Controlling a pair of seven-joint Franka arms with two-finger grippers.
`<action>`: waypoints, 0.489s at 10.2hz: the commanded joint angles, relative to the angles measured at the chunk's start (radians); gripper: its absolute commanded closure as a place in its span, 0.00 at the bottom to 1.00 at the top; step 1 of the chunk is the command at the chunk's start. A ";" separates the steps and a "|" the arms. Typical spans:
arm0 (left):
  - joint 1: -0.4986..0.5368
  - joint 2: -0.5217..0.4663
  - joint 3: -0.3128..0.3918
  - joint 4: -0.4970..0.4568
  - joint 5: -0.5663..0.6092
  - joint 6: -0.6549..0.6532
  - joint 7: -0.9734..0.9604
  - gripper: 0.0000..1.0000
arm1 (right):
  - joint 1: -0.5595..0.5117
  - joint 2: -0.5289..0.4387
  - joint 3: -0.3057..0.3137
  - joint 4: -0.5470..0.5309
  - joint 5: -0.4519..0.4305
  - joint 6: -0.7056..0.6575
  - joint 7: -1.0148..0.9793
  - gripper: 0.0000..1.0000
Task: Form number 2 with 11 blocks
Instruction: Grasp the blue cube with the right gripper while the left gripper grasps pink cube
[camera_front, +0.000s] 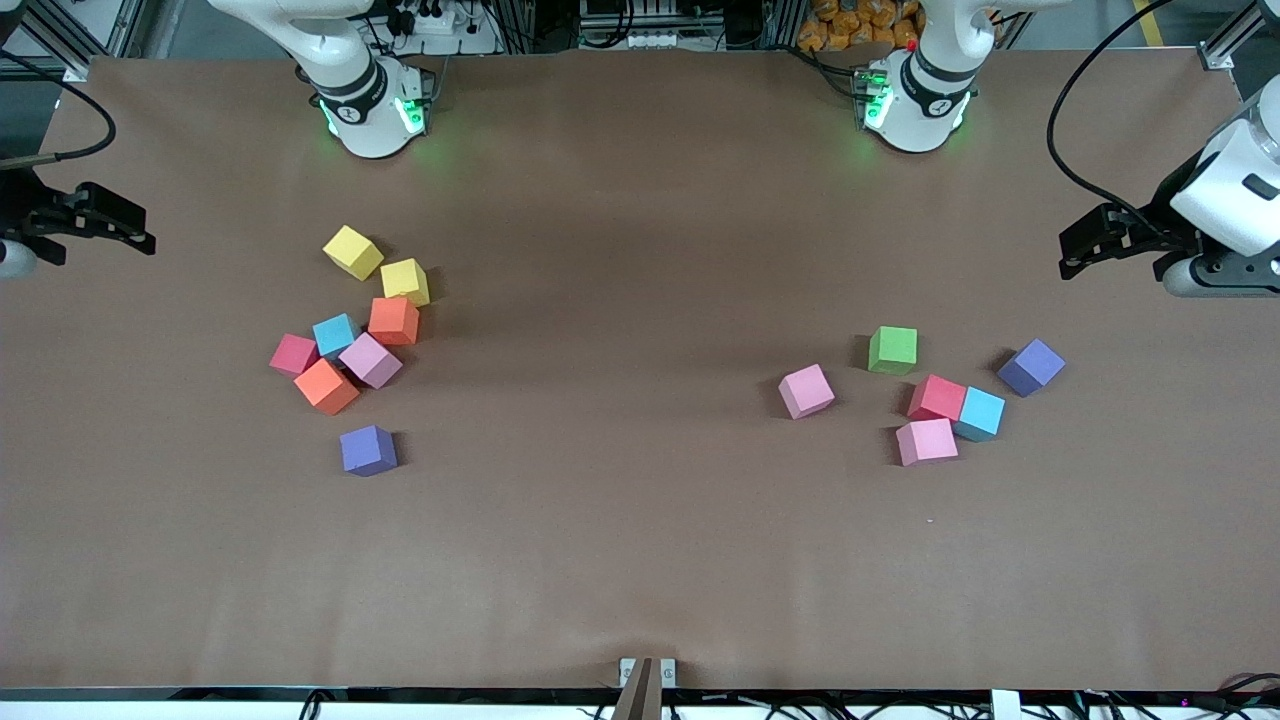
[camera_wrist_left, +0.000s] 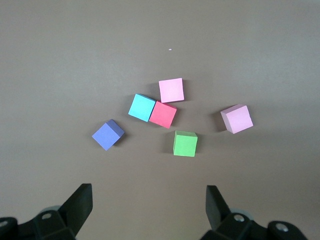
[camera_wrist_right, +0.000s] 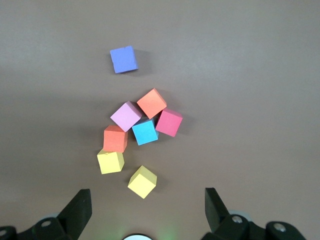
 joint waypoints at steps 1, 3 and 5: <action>-0.013 -0.020 0.018 -0.014 -0.002 -0.012 0.017 0.00 | -0.030 0.013 0.013 0.024 0.041 -0.022 -0.006 0.00; -0.017 0.015 0.015 -0.028 -0.016 -0.005 0.005 0.00 | -0.016 0.023 0.019 0.038 0.043 0.001 -0.015 0.00; -0.072 0.103 0.015 -0.020 -0.013 0.035 0.003 0.00 | -0.012 0.043 0.020 0.044 0.046 0.002 -0.015 0.00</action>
